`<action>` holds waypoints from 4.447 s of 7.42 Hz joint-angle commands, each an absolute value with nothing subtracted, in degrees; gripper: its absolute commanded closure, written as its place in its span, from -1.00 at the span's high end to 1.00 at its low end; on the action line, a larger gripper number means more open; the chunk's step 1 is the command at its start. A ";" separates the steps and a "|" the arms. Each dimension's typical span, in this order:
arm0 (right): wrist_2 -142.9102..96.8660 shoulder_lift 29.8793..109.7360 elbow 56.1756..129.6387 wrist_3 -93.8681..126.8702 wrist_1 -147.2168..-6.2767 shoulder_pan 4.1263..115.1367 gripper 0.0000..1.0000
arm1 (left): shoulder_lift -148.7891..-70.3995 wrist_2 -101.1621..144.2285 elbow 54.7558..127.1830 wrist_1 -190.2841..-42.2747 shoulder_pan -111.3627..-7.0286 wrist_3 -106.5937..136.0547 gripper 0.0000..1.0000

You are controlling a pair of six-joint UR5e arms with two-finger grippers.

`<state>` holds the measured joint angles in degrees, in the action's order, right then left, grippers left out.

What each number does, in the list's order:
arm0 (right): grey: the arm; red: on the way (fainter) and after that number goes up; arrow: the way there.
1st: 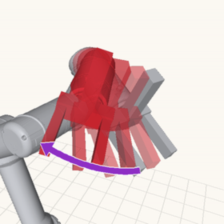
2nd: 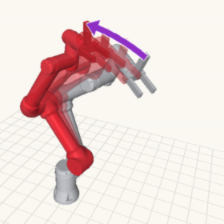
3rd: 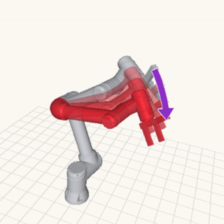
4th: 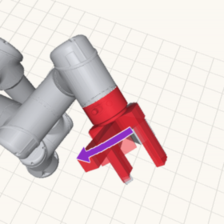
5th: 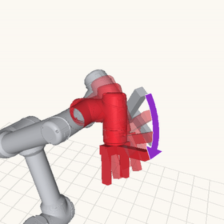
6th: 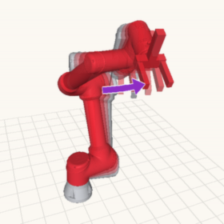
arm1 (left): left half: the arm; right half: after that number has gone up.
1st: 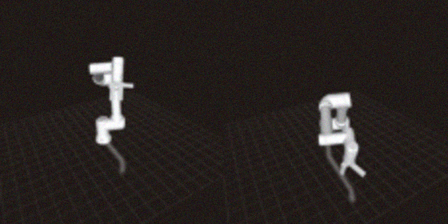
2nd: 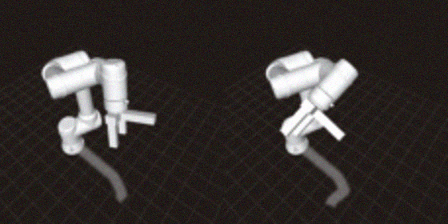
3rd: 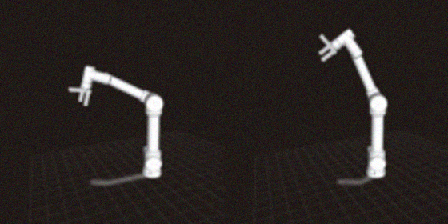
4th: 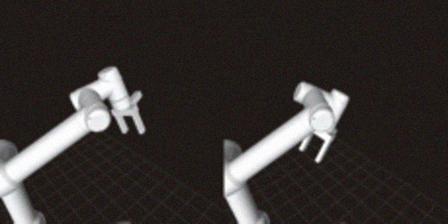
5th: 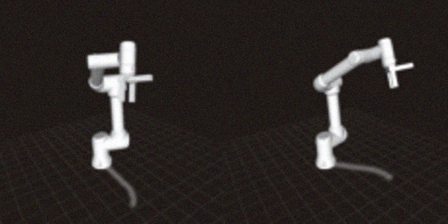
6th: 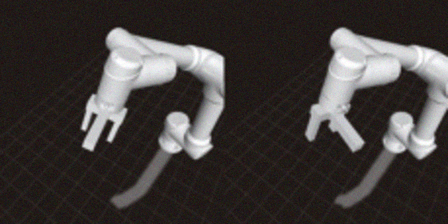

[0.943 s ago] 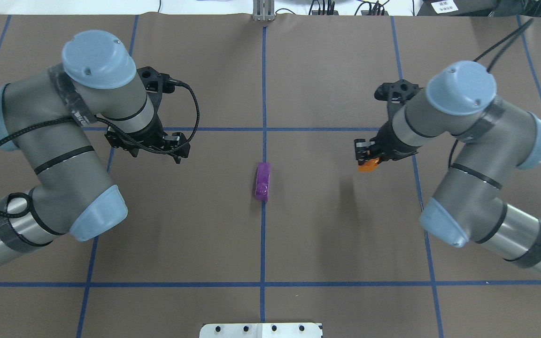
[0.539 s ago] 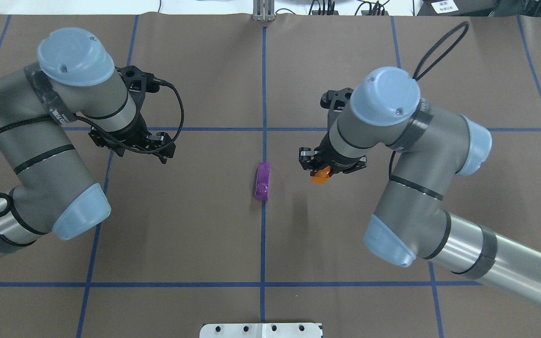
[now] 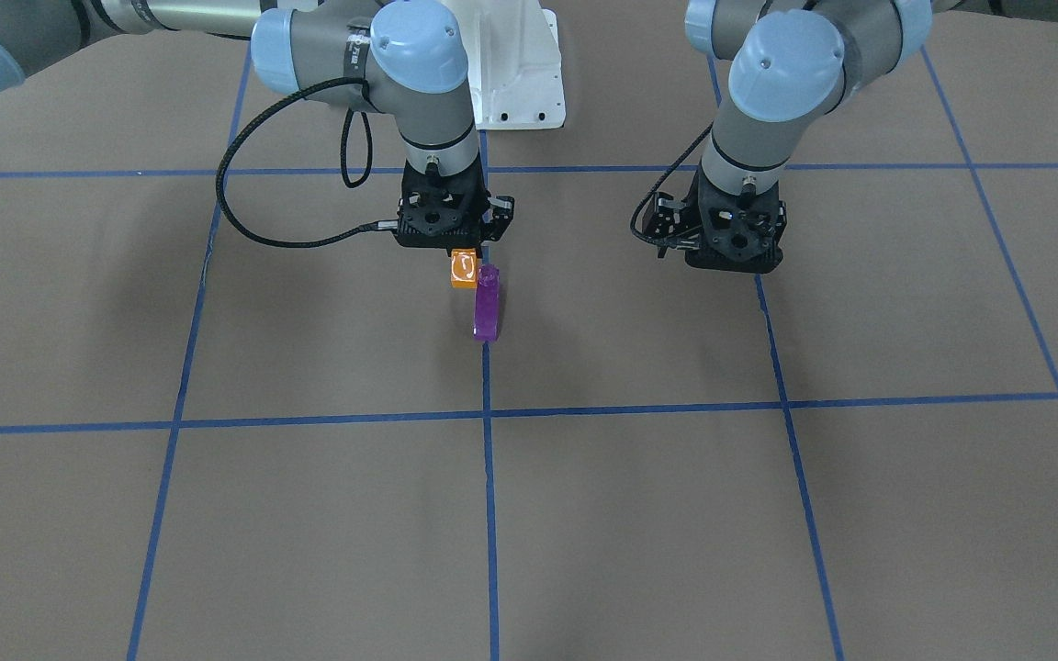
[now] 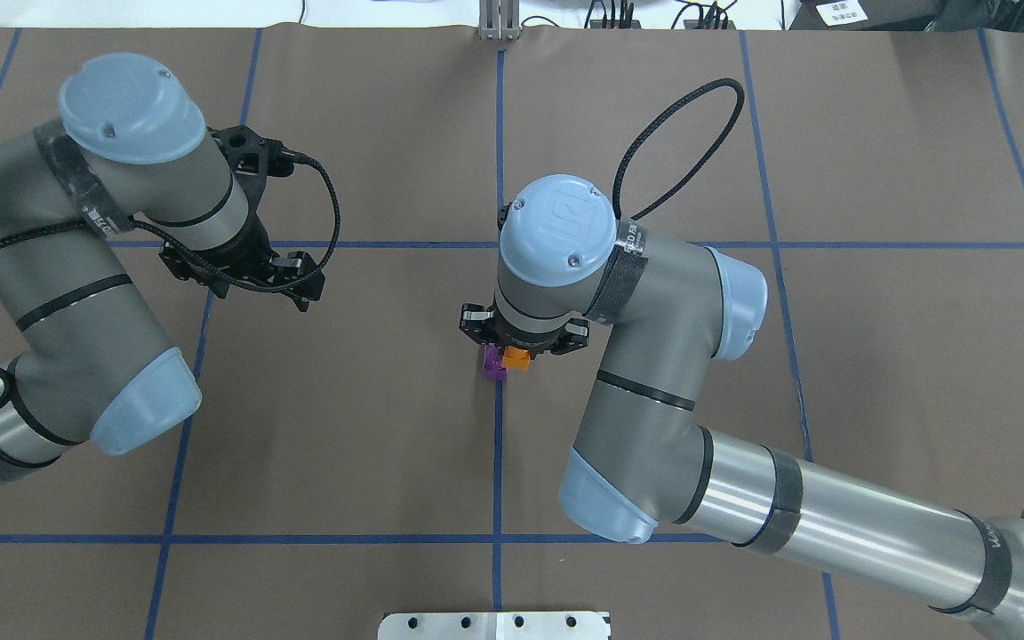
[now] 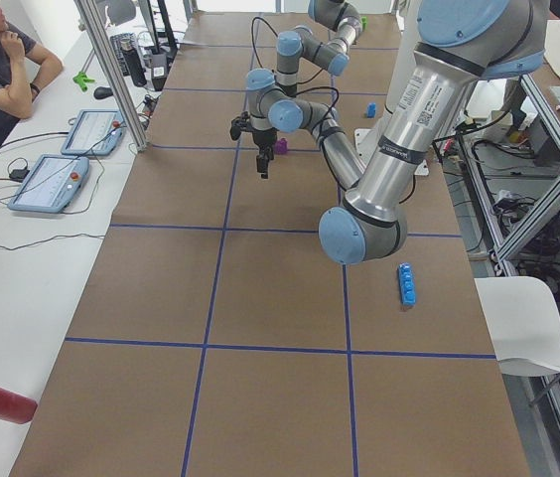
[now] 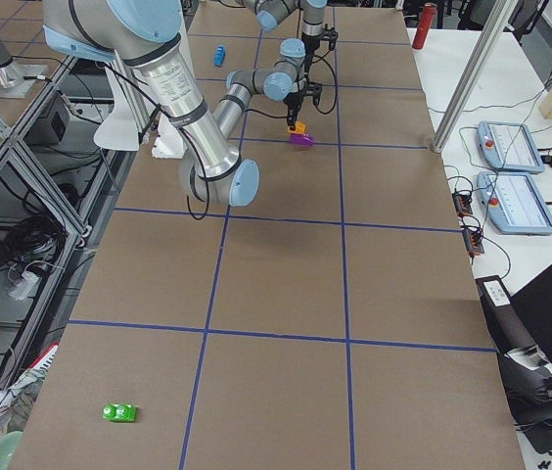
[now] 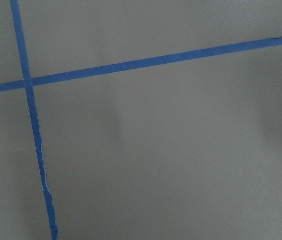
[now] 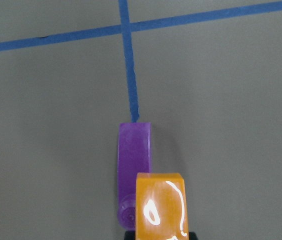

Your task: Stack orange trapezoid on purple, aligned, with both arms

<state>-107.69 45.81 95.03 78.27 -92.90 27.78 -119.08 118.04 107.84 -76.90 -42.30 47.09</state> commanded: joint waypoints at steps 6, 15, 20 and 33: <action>-106.96 43.33 90.53 78.22 -92.90 26.81 -1.00 | -119.00 118.04 107.84 -76.90 -42.19 47.29 1.00; -104.68 42.54 89.03 78.05 -92.90 25.75 -1.00 | -119.00 118.04 107.49 -76.90 -42.10 47.28 1.00; -102.13 42.54 88.77 76.21 -92.90 24.87 -1.00 | -119.00 118.04 107.40 -76.90 -42.01 47.29 1.00; -118.46 57.76 102.35 60.71 -92.90 40.75 1.00 | -114.46 120.47 109.07 -77.34 -48.75 38.19 0.99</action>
